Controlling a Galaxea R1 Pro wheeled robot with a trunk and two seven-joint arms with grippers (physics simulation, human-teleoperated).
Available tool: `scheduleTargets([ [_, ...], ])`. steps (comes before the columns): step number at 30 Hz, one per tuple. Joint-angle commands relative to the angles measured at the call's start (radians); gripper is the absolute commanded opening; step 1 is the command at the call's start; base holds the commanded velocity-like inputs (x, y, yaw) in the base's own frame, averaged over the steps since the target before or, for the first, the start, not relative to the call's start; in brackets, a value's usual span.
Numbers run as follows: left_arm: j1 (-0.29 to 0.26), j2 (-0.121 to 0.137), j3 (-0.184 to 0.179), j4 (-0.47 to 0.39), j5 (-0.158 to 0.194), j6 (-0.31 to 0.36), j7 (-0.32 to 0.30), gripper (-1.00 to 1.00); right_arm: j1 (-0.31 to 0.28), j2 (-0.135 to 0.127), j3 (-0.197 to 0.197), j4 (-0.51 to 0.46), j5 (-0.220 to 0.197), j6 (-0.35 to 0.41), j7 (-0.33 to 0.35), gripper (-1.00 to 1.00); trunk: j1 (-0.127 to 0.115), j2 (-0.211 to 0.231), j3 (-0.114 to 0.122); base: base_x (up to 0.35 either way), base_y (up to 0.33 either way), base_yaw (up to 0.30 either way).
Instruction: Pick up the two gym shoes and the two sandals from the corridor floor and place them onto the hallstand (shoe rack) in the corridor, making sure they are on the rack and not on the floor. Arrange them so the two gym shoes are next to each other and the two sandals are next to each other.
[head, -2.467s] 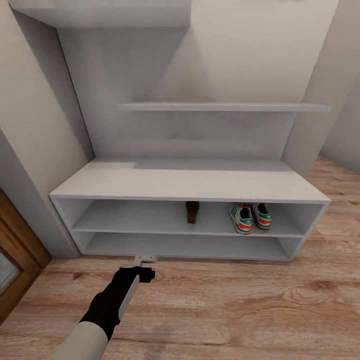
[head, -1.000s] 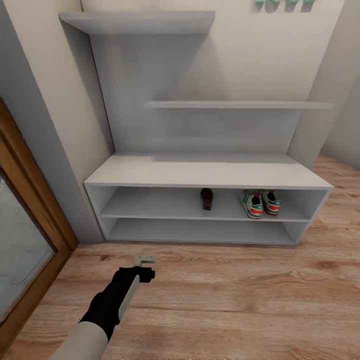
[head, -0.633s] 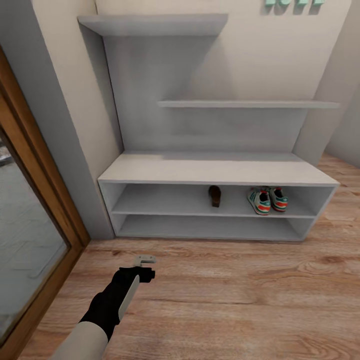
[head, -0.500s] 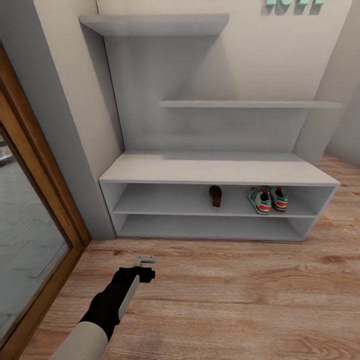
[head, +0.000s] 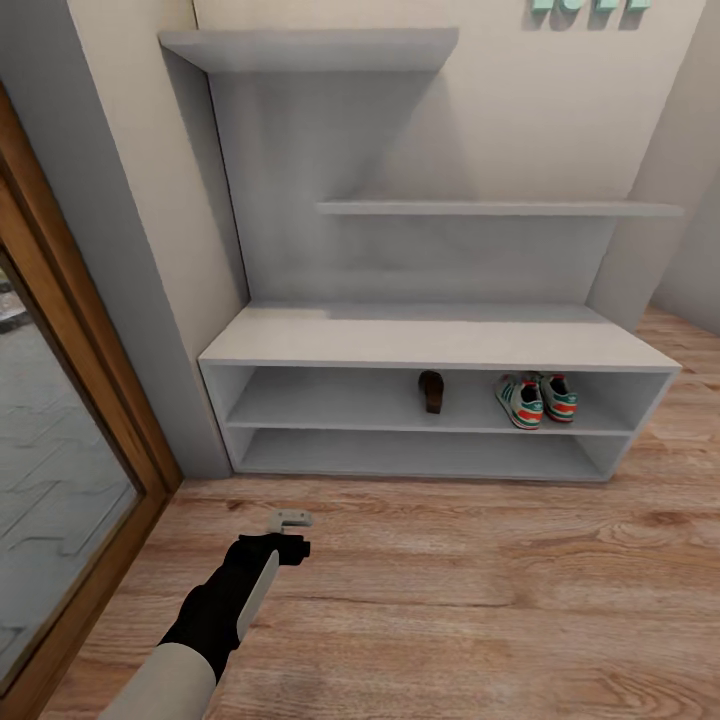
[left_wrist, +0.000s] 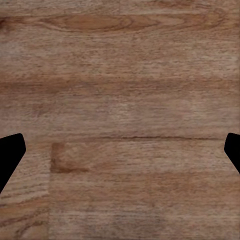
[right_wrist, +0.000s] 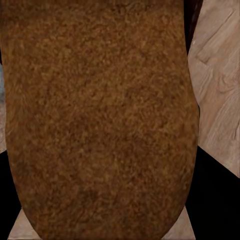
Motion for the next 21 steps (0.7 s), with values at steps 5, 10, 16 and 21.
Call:
scheduleTargets([
  [5,0.000,0.000,-0.002,-0.002,0.008,0.004,0.008,1.00,-0.001,0.031,0.161,-0.002,-0.003,0.005,-0.009,-1.00,0.000,0.000,-0.001,0.000,0.000,0.000],
  [10,0.000,0.002,-0.002,-0.002,0.008,0.004,0.006,1.00,-0.001,0.108,0.188,-0.002,0.003,0.005,-0.010,-1.00,0.000,0.000,-0.001,0.000,0.000,0.000],
  [16,0.000,0.002,-0.003,-0.001,0.008,0.003,0.005,1.00,-0.001,0.191,0.209,-0.002,0.009,0.004,-0.010,-1.00,0.000,0.000,-0.001,0.000,0.000,0.000],
  [21,0.000,0.002,-0.004,0.003,0.009,-0.002,0.002,1.00,-0.001,0.224,0.309,-0.001,0.008,0.004,-0.011,-1.00,0.000,0.000,-0.001,0.000,0.000,0.000],
])
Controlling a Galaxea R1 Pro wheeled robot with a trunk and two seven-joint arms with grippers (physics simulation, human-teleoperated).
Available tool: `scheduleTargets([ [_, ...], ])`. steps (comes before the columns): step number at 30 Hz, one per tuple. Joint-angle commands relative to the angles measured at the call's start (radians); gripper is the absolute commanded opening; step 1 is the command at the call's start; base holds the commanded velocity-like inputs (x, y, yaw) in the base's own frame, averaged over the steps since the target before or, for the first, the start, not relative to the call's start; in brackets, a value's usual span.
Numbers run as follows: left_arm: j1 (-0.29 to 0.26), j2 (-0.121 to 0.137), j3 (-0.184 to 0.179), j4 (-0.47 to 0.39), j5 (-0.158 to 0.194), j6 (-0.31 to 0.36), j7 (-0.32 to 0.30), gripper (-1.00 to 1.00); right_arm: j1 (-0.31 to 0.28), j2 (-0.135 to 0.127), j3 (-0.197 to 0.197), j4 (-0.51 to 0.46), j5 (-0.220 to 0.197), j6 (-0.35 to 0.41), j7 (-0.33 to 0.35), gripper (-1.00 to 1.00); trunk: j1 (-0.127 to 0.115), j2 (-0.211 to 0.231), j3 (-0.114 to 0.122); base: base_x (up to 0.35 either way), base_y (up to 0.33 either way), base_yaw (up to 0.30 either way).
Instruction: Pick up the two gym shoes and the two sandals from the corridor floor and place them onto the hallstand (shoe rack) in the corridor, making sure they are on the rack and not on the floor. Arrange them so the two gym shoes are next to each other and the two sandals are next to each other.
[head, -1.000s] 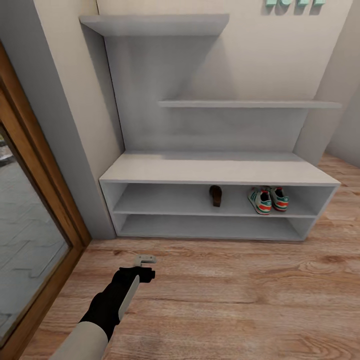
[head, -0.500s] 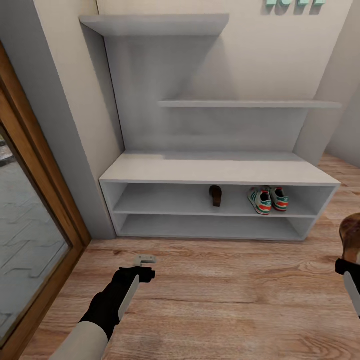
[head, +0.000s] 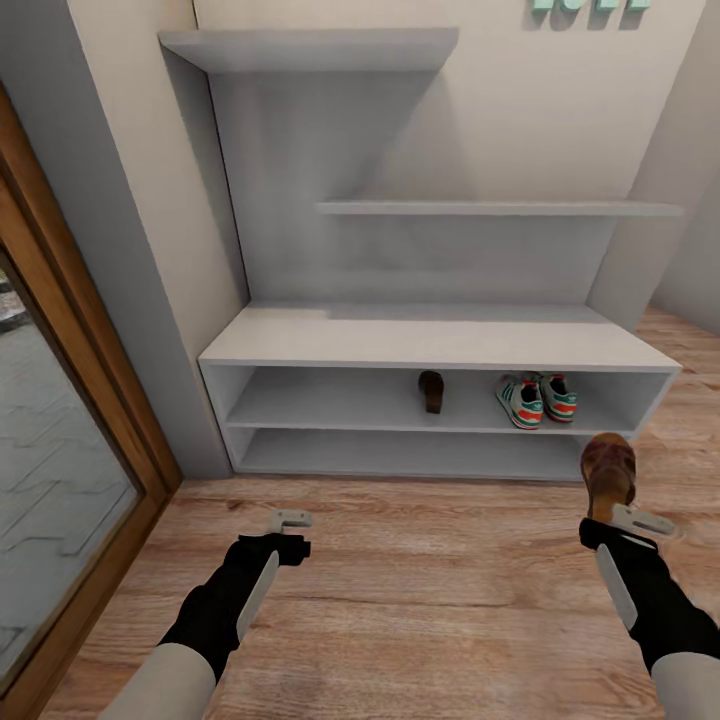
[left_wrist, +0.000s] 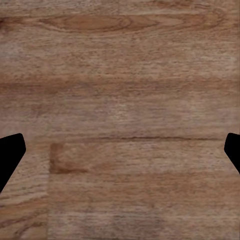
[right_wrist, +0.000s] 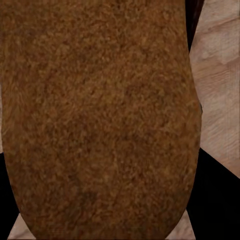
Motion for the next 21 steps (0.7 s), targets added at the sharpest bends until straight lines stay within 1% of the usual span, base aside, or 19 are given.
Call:
scheduleTargets([
  [1,0.000,0.000,-0.002,-0.001,0.009,-0.001,0.007,1.00,0.000,0.004,0.029,-0.002,-0.002,0.005,-0.009,-1.00,0.000,0.000,-0.001,0.000,0.000,0.000],
  [2,0.000,0.000,-0.002,0.000,0.009,-0.007,0.007,1.00,0.000,0.010,0.049,-0.001,-0.002,0.005,-0.009,-1.00,0.000,0.000,-0.001,0.000,0.000,0.000],
  [3,0.000,0.000,-0.002,0.001,0.010,-0.019,0.007,1.00,0.000,0.025,0.069,-0.001,-0.001,0.005,-0.009,-1.00,0.000,0.000,-0.001,0.000,0.000,0.000],
  [4,0.000,0.001,-0.002,0.003,0.011,-0.031,0.007,1.00,0.000,0.048,0.079,-0.002,-0.001,0.005,-0.009,-1.00,0.000,0.000,-0.001,0.000,0.000,0.000],
  [6,0.000,0.006,-0.002,0.031,0.011,-0.057,0.006,1.00,0.000,0.085,0.087,-0.002,-0.001,0.005,-0.010,-1.00,0.000,0.000,-0.001,0.000,0.000,0.000],
  [7,0.000,0.010,-0.002,0.049,0.011,-0.074,0.006,1.00,0.000,0.097,0.089,-0.002,0.000,0.005,-0.010,-1.00,0.000,0.000,-0.001,0.000,0.000,0.000],
  [8,0.000,0.011,-0.002,0.058,0.011,-0.085,0.006,1.00,0.000,0.101,0.090,-0.002,0.000,0.005,-0.010,-1.00,0.000,0.000,-0.001,0.000,0.000,0.000],
  [10,0.000,0.016,-0.002,0.092,0.013,-0.143,0.005,1.00,0.000,0.118,0.103,-0.002,0.000,0.005,-0.010,-1.00,0.000,0.000,-0.001,0.000,0.000,0.000],
  [11,0.000,0.017,-0.002,0.100,0.014,-0.160,0.004,1.00,0.000,0.122,0.107,-0.002,0.000,0.005,-0.010,-1.00,0.000,0.000,-0.001,0.000,0.000,0.000],
  [13,0.000,0.019,-0.002,0.141,0.015,-0.233,0.003,1.00,0.000,0.134,0.127,-0.003,0.000,0.006,-0.010,-1.00,0.000,0.000,-0.001,0.000,0.000,0.000],
  [14,0.000,0.019,-0.002,0.153,0.015,-0.252,0.003,1.00,0.000,0.136,0.133,-0.003,0.000,0.006,-0.010,-1.00,0.000,0.000,-0.001,0.000,0.000,0.000],
  [15,0.000,0.020,-0.003,0.180,0.015,-0.292,0.003,1.00,0.000,0.141,0.143,-0.003,0.000,0.006,-0.010,-1.00,0.000,0.000,-0.001,0.000,0.000,0.000],
  [16,0.000,0.020,-0.003,0.195,0.016,-0.312,0.003,1.00,0.000,0.143,0.147,-0.003,0.000,0.006,-0.010,-1.00,0.000,0.000,-0.001,0.000,0.000,0.000],
  [17,0.000,0.020,-0.004,0.225,0.015,-0.355,0.003,1.00,0.000,0.146,0.154,-0.003,0.000,0.006,-0.010,-1.00,0.000,0.000,-0.001,0.000,0.000,0.000],
  [18,0.000,0.020,-0.004,0.241,0.015,-0.378,0.002,1.00,0.000,0.147,0.157,-0.003,-0.001,0.006,-0.010,-1.00,0.000,0.000,-0.001,0.000,0.000,0.000],
  [21,0.000,0.020,-0.004,0.333,0.015,-0.530,-0.006,1.00,0.000,0.151,0.165,-0.003,-0.001,0.005,-0.008,-1.00,0.000,0.000,-0.001,0.000,0.000,0.000],
])
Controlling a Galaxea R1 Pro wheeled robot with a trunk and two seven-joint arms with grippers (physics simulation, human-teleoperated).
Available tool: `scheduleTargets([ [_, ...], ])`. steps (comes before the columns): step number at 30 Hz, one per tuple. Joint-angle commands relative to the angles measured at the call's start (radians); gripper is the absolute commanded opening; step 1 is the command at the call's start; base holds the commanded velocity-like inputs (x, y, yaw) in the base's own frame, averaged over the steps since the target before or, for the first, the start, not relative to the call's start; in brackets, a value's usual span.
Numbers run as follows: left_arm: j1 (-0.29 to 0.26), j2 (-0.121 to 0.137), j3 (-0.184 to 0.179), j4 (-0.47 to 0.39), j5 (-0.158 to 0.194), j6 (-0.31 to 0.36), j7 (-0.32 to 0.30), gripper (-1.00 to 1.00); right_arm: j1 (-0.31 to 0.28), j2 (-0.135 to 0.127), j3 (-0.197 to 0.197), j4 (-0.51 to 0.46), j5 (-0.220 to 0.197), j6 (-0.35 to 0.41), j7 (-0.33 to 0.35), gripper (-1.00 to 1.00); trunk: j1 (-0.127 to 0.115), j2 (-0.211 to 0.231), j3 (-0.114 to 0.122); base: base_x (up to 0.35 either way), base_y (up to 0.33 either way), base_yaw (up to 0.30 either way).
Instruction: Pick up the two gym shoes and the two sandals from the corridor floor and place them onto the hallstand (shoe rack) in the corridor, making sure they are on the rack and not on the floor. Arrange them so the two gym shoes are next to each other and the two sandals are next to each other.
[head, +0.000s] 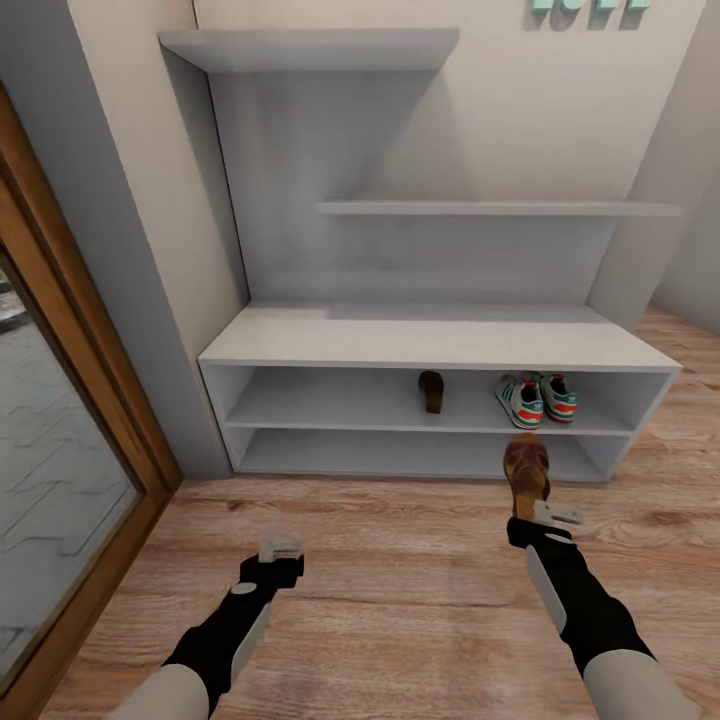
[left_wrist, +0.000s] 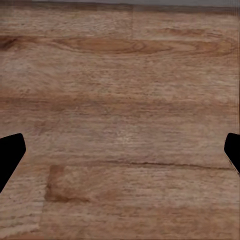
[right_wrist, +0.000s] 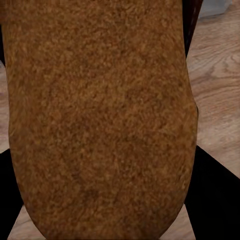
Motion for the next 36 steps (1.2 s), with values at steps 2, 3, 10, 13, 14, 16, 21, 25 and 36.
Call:
scheduleTargets([
  [2,0.000,0.001,-0.008,0.046,0.008,-0.071,-0.017,1.00,0.000,0.002,0.003,-0.002,-0.009,0.003,-0.006,-1.00,0.000,0.000,-0.001,0.000,0.000,0.000],
  [3,0.000,0.001,-0.008,0.077,0.008,-0.117,-0.044,1.00,0.000,0.010,0.003,-0.002,-0.009,0.003,-0.006,-1.00,0.000,0.000,-0.001,0.000,0.000,0.000],
  [10,0.000,0.000,-0.008,0.220,0.008,-0.317,-0.169,1.00,0.000,0.086,0.006,-0.002,-0.009,0.003,-0.005,-1.00,0.000,0.000,-0.001,0.000,0.000,0.000],
  [13,0.000,0.000,-0.008,0.266,0.006,-0.352,-0.172,1.00,0.000,0.097,0.006,-0.002,-0.009,0.004,-0.005,-1.00,0.000,0.000,-0.001,0.000,0.000,0.000],
  [14,0.000,0.000,-0.008,0.277,0.006,-0.379,-0.173,1.00,0.000,0.099,0.006,-0.002,-0.009,0.004,-0.005,-1.00,0.000,0.000,-0.001,0.000,0.000,0.000],
  [16,0.000,0.000,-0.008,0.292,0.006,-0.425,-0.176,1.00,0.000,0.102,0.019,-0.002,-0.009,0.004,-0.005,-1.00,0.000,0.000,-0.001,0.000,0.000,0.000],
  [21,0.000,0.000,-0.008,0.312,0.005,-0.453,-0.200,1.00,0.000,0.103,0.093,-0.002,-0.009,0.004,-0.005,-1.00,0.000,0.000,-0.001,0.000,0.000,0.000],
  [25,0.000,0.000,-0.008,0.316,0.005,-0.459,-0.210,1.00,0.000,0.104,0.127,-0.002,-0.009,0.004,-0.005,-1.00,0.000,0.000,-0.001,0.000,0.000,0.000],
  [36,0.000,-0.001,-0.008,0.317,0.005,-0.461,-0.214,1.00,0.000,0.120,0.142,-0.002,-0.010,0.004,-0.005,-1.00,0.000,0.000,-0.001,0.000,0.000,0.000],
])
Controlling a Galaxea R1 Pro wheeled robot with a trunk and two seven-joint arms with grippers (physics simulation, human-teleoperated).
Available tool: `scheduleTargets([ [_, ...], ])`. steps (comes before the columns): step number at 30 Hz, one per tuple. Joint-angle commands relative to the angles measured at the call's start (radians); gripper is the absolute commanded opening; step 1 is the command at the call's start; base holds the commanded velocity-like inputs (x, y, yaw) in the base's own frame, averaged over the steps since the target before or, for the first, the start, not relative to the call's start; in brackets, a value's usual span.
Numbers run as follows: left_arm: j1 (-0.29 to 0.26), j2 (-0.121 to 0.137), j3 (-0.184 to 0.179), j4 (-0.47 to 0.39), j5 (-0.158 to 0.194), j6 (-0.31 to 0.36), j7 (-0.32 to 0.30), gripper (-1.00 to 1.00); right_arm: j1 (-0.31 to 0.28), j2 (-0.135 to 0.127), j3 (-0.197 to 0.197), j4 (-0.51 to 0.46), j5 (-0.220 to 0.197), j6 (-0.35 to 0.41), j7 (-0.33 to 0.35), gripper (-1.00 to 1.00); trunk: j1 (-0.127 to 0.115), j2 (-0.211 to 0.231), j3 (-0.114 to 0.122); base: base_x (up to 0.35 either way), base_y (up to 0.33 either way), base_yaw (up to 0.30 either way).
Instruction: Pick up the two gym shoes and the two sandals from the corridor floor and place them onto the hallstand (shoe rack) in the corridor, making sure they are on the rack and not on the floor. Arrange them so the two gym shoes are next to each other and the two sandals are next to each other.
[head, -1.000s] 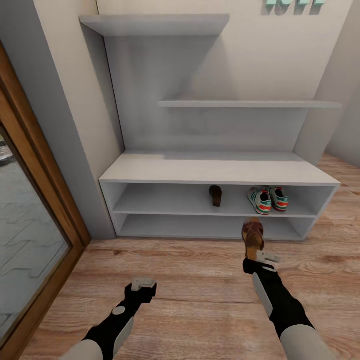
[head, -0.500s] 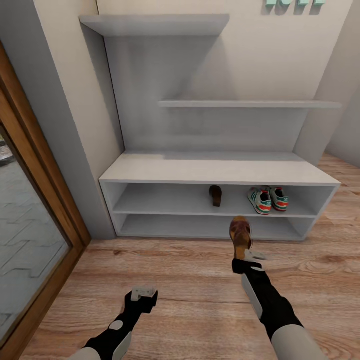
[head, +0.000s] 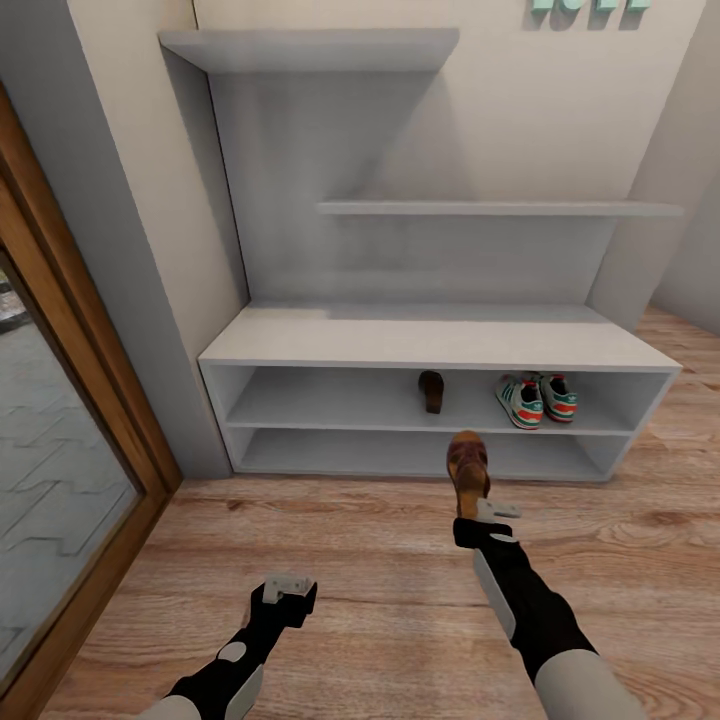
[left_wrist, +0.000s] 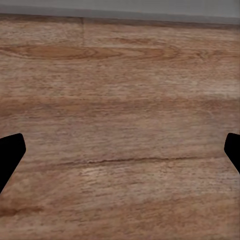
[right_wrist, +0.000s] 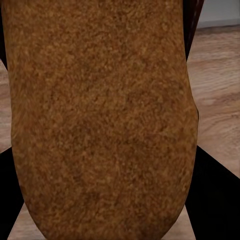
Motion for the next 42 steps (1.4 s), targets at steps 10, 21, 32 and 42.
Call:
scheduleTargets([
  [10,-0.001,0.000,-0.005,0.003,0.008,-0.004,-0.004,1.00,0.000,0.010,0.022,-0.001,-0.010,0.003,-0.008,-1.00,0.000,0.000,-0.001,0.000,0.000,0.000],
  [21,-0.001,0.000,-0.005,0.008,0.008,-0.011,-0.005,1.00,0.000,0.011,0.121,-0.001,-0.013,0.003,-0.008,-1.00,0.000,0.000,-0.001,0.000,0.000,0.000],
  [32,0.001,0.004,-0.001,0.079,0.015,-0.136,-0.068,1.00,0.000,0.008,0.126,-0.001,-0.012,0.002,-0.009,-1.00,0.000,0.000,-0.001,0.000,0.000,0.000],
  [42,0.001,0.038,0.002,0.084,0.084,-0.153,-0.072,1.00,0.000,0.008,0.126,-0.001,-0.011,0.002,-0.010,-1.00,0.000,0.000,-0.001,0.000,0.000,0.000],
])
